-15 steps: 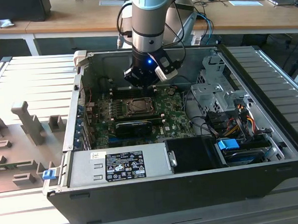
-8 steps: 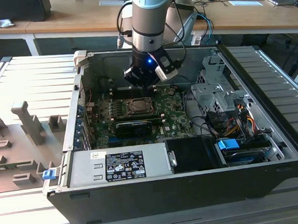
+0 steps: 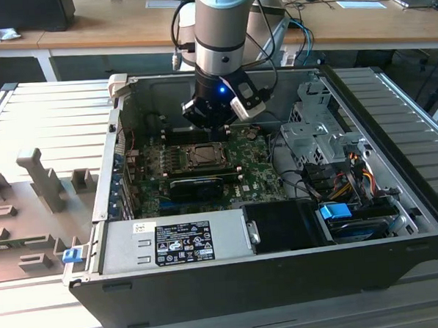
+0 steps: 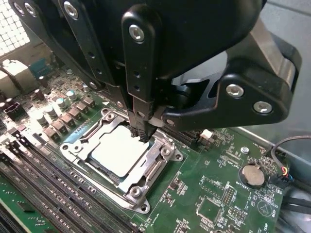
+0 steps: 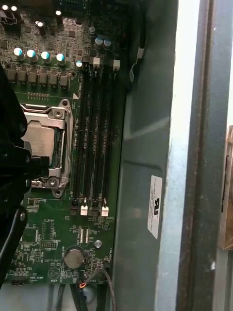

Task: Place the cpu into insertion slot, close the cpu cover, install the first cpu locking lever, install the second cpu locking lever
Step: 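Install the second cpu locking lever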

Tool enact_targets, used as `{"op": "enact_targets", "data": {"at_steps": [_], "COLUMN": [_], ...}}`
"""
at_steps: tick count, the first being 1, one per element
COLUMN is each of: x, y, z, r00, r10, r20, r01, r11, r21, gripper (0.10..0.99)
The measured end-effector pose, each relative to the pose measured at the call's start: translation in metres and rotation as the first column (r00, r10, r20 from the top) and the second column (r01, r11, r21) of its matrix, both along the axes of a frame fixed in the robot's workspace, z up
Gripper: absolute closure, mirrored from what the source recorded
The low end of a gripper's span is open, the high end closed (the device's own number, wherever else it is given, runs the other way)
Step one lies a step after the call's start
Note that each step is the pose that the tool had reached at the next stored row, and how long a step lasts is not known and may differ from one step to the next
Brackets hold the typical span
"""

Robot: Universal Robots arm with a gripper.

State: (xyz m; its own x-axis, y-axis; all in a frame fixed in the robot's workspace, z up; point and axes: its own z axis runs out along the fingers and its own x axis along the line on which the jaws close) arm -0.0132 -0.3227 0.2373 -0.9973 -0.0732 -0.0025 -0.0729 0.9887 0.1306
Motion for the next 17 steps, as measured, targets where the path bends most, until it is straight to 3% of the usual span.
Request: {"op": "enact_targets", "data": {"at_steps": [10,17], "x": [0.0001,0.0], "y": [-0.0001,-0.0001], "z": [0.0022,0.0182], "r00": [1.0,1.0], "r10": [0.0,0.0], "r20": [0.0,0.0], "r01": [0.0,0.0], "r11": [1.0,1.0], "r21": [0.0,0.0], "gripper": [0.98,0.98]}}
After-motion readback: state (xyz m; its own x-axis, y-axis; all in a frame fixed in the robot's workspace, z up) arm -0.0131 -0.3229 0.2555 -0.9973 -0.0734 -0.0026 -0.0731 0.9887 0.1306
